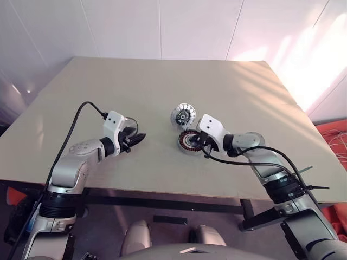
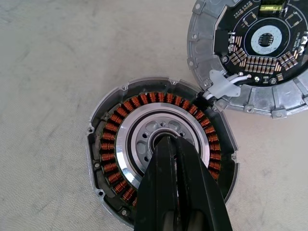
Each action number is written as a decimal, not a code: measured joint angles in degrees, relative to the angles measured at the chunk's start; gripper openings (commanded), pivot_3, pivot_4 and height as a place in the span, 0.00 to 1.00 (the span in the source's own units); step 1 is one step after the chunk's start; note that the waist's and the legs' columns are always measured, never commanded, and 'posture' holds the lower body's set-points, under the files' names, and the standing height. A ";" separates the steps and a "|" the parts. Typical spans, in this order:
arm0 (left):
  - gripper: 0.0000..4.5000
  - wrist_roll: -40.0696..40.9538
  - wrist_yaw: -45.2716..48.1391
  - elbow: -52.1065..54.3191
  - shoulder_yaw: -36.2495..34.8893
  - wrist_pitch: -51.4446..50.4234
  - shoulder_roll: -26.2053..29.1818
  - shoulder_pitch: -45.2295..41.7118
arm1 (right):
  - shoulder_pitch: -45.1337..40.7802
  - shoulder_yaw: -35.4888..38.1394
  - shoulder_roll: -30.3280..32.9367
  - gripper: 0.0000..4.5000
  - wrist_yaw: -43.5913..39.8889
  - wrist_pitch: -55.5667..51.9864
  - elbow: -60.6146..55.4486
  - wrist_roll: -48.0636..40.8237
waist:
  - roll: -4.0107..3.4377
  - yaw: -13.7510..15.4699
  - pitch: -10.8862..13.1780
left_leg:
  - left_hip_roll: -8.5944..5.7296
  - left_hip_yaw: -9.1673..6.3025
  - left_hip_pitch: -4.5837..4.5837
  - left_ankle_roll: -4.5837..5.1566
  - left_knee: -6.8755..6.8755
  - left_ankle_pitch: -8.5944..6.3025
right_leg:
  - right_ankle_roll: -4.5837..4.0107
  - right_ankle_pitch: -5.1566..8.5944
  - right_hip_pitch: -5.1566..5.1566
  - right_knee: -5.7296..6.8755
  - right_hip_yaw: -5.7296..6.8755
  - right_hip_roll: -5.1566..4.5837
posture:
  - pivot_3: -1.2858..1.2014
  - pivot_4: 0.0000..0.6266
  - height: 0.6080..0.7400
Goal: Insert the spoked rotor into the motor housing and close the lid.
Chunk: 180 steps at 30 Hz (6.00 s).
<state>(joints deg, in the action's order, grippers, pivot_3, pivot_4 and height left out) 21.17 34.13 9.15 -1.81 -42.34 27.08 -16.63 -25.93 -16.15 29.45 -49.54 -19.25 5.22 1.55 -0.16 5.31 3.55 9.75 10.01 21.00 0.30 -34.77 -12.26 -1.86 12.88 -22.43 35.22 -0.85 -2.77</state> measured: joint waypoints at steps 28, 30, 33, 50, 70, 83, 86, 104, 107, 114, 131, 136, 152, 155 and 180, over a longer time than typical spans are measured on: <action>0.60 -0.01 0.37 -0.07 0.00 0.14 0.15 -0.01 | -1.86 1.68 -0.93 0.03 -0.03 -0.18 -1.30 -1.20 | 0.02 0.01 -0.01 | 0.00 0.00 0.00 -0.03 0.00 0.02 | 0.00 0.00 -0.01 0.01 0.00 0.00 | 0.52 0.00 1.00; 0.60 0.00 0.37 -0.07 0.00 0.14 0.19 -0.01 | -0.72 1.51 -1.02 0.03 -0.01 -0.13 -0.44 -1.09 | 0.02 0.02 -0.01 | 0.00 -0.01 0.00 -0.03 0.00 0.02 | 0.00 0.00 0.00 0.01 0.00 0.00 | 0.52 0.00 1.00; 0.60 -0.02 0.37 -0.09 0.00 0.13 0.50 0.01 | 0.46 1.19 -1.65 0.03 0.48 0.60 1.71 -0.94 | 0.02 -0.01 -0.01 | 0.00 -0.01 -0.02 -0.04 0.00 0.02 | 0.00 0.00 0.01 0.01 0.00 0.00 | 0.52 0.00 1.00; 0.60 0.02 0.37 -0.07 0.03 0.14 0.80 -0.03 | -2.58 2.09 -2.14 0.03 1.27 1.55 2.76 -1.52 | 0.06 -0.08 -0.03 | 0.01 -0.01 0.00 -0.09 0.01 0.06 | -0.01 0.00 -0.05 0.04 0.01 0.00 | 0.52 0.00 1.00; 0.60 0.03 0.27 0.01 0.04 0.08 0.85 -0.05 | -1.89 2.19 -5.03 0.03 2.25 5.94 9.84 -1.77 | 0.12 -0.07 -0.07 | 0.01 -0.02 -0.16 -0.11 0.01 0.08 | -0.01 0.00 0.12 0.03 0.02 0.00 | 0.52 0.00 1.00; 0.60 0.04 0.33 0.01 0.05 0.09 0.85 -0.05 | -2.27 4.91 -1.86 0.03 1.51 2.23 2.88 -2.73 | 0.11 -0.07 -0.05 | 0.02 -0.02 0.06 -0.09 0.02 0.06 | -0.03 0.01 -0.10 0.03 0.04 0.01 | 0.52 0.00 1.00; 0.60 0.04 0.35 0.01 0.05 0.09 0.85 -0.05 | -0.87 4.64 -1.86 0.03 1.17 1.86 2.84 -2.73 | 0.11 -0.05 -0.05 | 0.02 -0.02 0.05 -0.09 0.02 0.07 | -0.03 0.01 -0.09 0.03 0.04 0.00 | 0.52 0.00 1.00; 0.60 0.00 0.33 0.00 0.05 0.09 0.96 -0.06 | -0.75 3.26 -3.16 0.03 2.15 1.77 3.48 -1.92 | 0.11 -0.37 -0.05 | 0.02 -0.02 0.01 -0.12 0.02 0.08 | -0.02 0.01 -0.07 0.04 0.04 0.00 | 0.52 0.00 1.00; 0.60 0.00 0.32 -0.01 0.05 0.09 0.96 -0.06 | -2.29 4.22 -2.98 0.03 2.10 1.32 2.00 -2.19 | 0.11 -0.60 -0.05 | 0.02 -0.02 0.03 -0.11 0.02 0.07 | -0.02 0.01 -0.08 0.03 0.05 0.00 | 0.52 0.00 1.00; 0.60 -0.02 0.27 -0.01 0.05 0.09 0.96 -0.06 | -1.14 3.78 -3.19 0.03 1.82 1.04 1.00 -2.59 | 0.12 -0.67 -0.05 | 0.02 -0.03 0.07 -0.08 0.02 0.06 | -0.03 0.01 -0.08 0.00 0.07 0.00 | 0.52 0.00 1.00; 0.60 -0.03 0.11 -0.01 0.05 0.08 0.97 -0.10 | -0.30 2.73 -3.62 0.03 2.40 2.21 4.53 -1.88 | 0.13 -1.25 -0.05 | 0.02 -0.05 0.00 -0.11 0.02 0.07 | -0.03 0.01 -0.02 0.00 0.07 0.00 | 0.52 0.00 1.00; 0.60 -0.02 0.13 -0.01 0.06 0.09 0.97 -0.10 | -1.35 3.80 -3.33 0.03 2.02 1.86 1.43 -2.67 | 0.13 -1.27 -0.05 | 0.03 -0.05 0.08 -0.09 0.03 0.07 | -0.03 0.01 -0.10 0.01 0.09 0.00 | 0.52 0.00 1.00; 0.60 -0.01 0.18 0.00 0.06 0.12 0.98 0.14 | -0.22 3.10 -4.40 0.03 1.41 1.07 1.79 -3.02 | 0.14 -1.29 -0.05 | 0.03 -0.05 0.07 -0.09 0.03 0.06 | -0.04 0.02 -0.08 0.00 0.10 0.00 | 0.52 0.00 1.00; 0.60 -0.05 0.13 -0.02 0.00 0.12 1.15 0.31 | 1.87 1.90 -5.39 0.03 1.63 2.01 3.06 -3.00 | 0.10 -1.29 -0.05 | 0.00 -0.05 0.03 -0.08 0.03 0.06 | -0.04 0.02 -0.03 -0.02 0.10 -0.01 | 0.52 0.00 1.00; 0.64 7.22 -1.85 3.41 -9.82 -4.73 0.87 7.82 | -2.40 6.86 -0.69 0.02 0.82 1.24 -0.50 -5.74 | 0.14 -1.34 -0.03 | 0.04 -0.07 0.11 -0.09 0.04 0.06 | -0.06 0.03 -0.11 0.00 0.17 0.00 | 0.52 0.00 1.00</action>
<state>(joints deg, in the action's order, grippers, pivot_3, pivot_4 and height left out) 28.39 32.28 12.56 -11.63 -47.07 27.95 -8.81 -28.33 -9.28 28.77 -48.72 -18.01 4.72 -4.18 -0.02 3.97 3.53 9.78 9.94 21.11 0.21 -34.74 -12.20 -1.92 12.91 -22.55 35.22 -0.68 -2.77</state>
